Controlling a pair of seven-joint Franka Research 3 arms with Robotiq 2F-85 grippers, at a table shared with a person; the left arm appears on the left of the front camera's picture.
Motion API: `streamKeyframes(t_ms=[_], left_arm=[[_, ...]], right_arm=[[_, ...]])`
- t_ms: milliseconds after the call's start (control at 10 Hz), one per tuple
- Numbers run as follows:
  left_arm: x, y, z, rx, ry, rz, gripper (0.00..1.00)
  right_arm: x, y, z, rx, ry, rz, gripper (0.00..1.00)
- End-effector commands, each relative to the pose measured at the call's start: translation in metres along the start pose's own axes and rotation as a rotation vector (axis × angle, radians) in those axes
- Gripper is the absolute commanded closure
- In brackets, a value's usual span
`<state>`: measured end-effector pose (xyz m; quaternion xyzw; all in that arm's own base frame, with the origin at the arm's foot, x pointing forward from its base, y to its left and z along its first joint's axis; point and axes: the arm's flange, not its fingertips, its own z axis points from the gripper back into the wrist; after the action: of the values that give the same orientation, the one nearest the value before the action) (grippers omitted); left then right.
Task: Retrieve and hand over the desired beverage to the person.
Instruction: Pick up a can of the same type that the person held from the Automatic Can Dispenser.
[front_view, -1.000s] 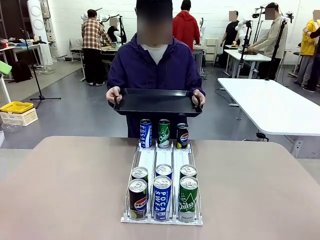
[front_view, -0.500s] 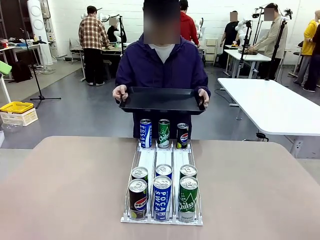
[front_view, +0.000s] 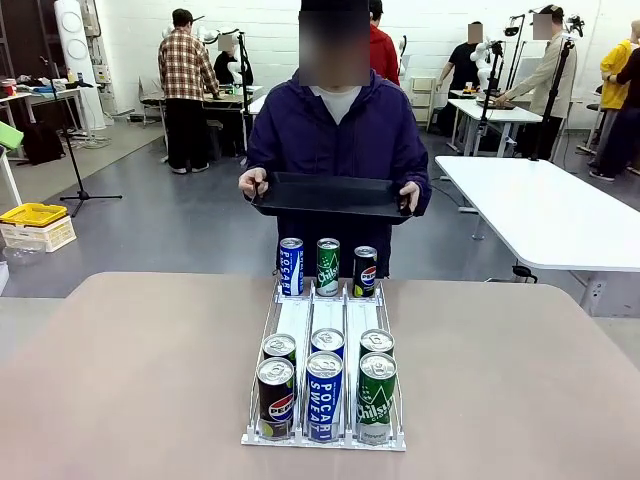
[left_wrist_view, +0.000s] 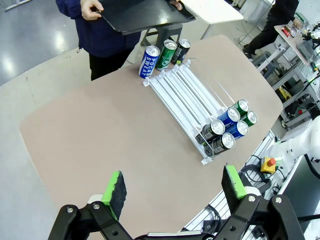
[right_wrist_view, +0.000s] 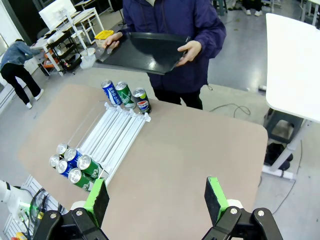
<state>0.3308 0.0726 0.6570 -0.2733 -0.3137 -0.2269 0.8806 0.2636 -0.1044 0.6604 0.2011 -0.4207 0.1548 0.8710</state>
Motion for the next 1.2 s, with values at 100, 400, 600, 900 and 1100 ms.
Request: streamKeyframes(t_ms=[100,400,600,900,1100], left_arm=[[0.0014,0.0016,0.0016,-0.010,-0.005,-0.015,0.00],[0.0014,0.0016,0.0016,-0.010,-0.005,-0.015,0.00],[0.0014,0.0016,0.0016,-0.010,-0.005,-0.015,0.00],[0.0014,0.0016,0.0016,-0.010,-0.005,-0.015,0.00],[0.0014,0.0016,0.0016,-0.010,-0.005,-0.015,0.00]], right_arm=[[-0.0001,-0.0003,-0.0010,0.008,0.000,0.002,0.00],[-0.0001,-0.0003,-0.0010,0.008,0.000,0.002,0.00],[-0.0001,-0.0003,-0.0010,0.008,0.000,0.002,0.00],[-0.0001,-0.0003,-0.0010,0.008,0.000,0.002,0.00],[-0.0001,-0.0003,-0.0010,0.008,0.000,0.002,0.00]])
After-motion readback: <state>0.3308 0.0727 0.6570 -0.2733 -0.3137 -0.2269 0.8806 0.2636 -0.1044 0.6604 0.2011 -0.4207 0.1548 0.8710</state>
